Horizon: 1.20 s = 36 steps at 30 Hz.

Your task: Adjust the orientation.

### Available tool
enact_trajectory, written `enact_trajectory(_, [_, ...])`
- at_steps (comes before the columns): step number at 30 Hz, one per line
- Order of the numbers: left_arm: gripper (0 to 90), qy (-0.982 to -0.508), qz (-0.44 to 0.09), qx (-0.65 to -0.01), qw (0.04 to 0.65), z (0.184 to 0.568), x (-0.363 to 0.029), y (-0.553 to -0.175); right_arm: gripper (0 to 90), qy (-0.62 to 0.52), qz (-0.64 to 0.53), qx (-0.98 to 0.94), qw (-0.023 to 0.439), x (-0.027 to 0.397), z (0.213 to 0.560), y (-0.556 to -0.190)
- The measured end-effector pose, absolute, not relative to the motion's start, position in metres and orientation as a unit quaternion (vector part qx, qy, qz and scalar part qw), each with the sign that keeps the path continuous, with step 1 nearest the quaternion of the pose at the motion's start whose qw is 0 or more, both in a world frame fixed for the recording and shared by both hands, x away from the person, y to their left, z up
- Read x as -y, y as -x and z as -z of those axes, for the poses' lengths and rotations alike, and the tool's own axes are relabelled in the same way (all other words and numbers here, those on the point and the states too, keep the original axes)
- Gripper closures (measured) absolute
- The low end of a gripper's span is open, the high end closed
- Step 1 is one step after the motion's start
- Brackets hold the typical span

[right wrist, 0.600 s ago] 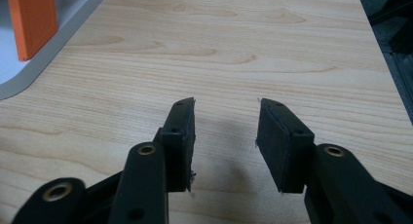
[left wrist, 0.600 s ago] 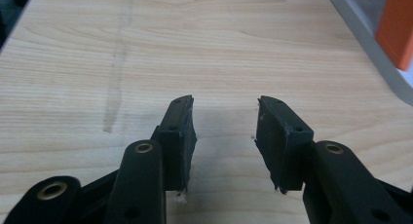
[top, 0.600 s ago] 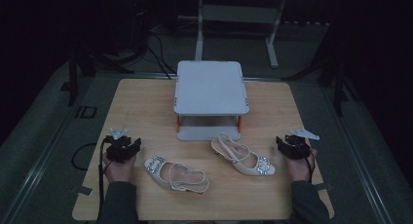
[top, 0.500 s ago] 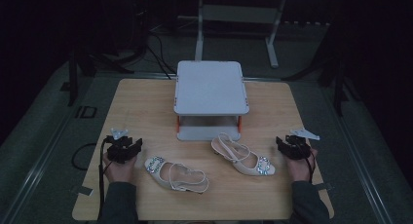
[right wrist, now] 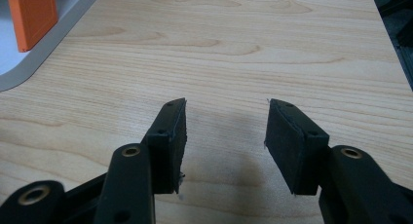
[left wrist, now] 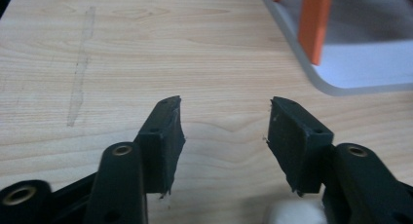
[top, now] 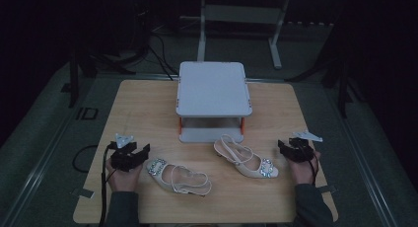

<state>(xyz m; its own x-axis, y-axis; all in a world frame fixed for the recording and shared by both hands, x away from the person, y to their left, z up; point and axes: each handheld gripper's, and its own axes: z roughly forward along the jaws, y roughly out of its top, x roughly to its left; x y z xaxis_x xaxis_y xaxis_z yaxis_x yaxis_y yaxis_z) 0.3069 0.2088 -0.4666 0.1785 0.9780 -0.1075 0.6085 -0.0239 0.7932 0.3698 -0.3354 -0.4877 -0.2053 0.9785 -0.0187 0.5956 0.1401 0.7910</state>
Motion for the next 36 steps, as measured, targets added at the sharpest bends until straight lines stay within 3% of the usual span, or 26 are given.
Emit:
enact_trajectory(5, [28.0,-0.674,-0.266,-0.589,0.358,0.461,-0.192,-0.294,49.2,-0.564,-0.338,-0.698,0.283,0.336,0.487,-0.369])
enact_trajectory(10, [20.2,-0.692,-0.251,-0.577,0.354,0.464,-0.178,-0.283,49.0,-0.566,-0.336,-0.698,0.281,0.336,0.489,-0.370])
enact_trajectory(19, [15.6,-0.716,-0.218,-0.566,0.345,0.477,-0.160,-0.261,48.2,-0.576,-0.339,-0.689,0.279,0.341,0.489,-0.369])
enact_trajectory(25, [16.0,-0.721,-0.218,-0.576,0.317,0.486,-0.155,-0.260,48.1,-0.579,-0.340,-0.687,0.278,0.342,0.489,-0.369])
enact_trajectory(30, [21.4,-0.712,-0.203,-0.600,0.302,0.491,-0.159,-0.265,47.9,-0.576,-0.334,-0.691,0.281,0.340,0.489,-0.369])
enact_trajectory(36, [36.6,-0.695,-0.164,-0.613,0.338,0.493,-0.164,-0.276,47.9,-0.578,-0.335,-0.690,0.280,0.340,0.490,-0.369])
